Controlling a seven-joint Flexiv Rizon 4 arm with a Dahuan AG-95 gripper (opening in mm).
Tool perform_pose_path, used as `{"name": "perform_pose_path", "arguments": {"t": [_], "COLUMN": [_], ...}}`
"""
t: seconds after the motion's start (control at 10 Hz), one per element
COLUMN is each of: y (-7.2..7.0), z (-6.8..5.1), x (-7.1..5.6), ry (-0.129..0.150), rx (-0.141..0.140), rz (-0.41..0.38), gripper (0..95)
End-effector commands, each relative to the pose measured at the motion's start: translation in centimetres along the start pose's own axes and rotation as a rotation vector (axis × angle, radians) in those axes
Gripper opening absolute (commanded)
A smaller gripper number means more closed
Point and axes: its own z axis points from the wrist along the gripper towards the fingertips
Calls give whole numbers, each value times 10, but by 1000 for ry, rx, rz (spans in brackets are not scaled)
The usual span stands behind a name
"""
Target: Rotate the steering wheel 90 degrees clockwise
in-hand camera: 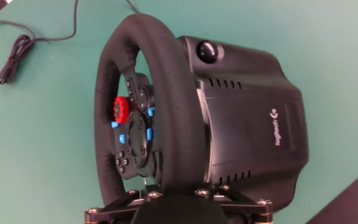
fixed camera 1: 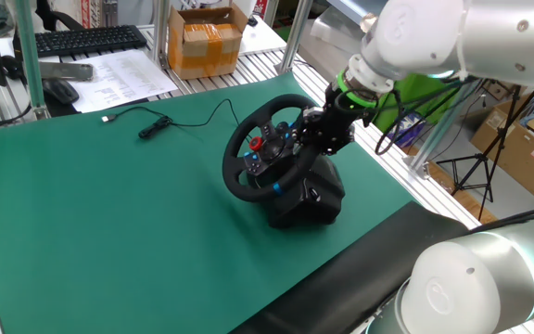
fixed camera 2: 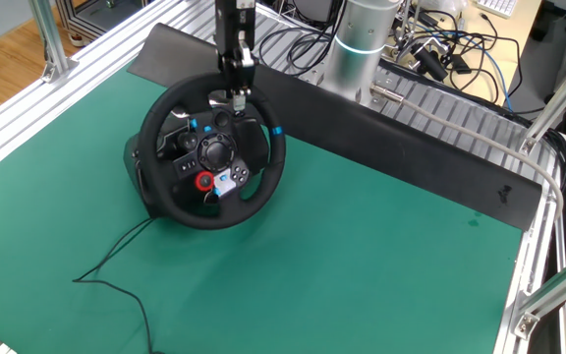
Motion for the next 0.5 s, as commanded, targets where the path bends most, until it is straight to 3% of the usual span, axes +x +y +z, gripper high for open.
{"name": "perform_pose_path", "arguments": {"t": [0.1, 0.5], "y": [-1, -3], "z": [-8, -20], "x": [2, 2], "ry": [2, 26], "rx": [29, 68], "rz": [-35, -86], "gripper": [950, 950]}}
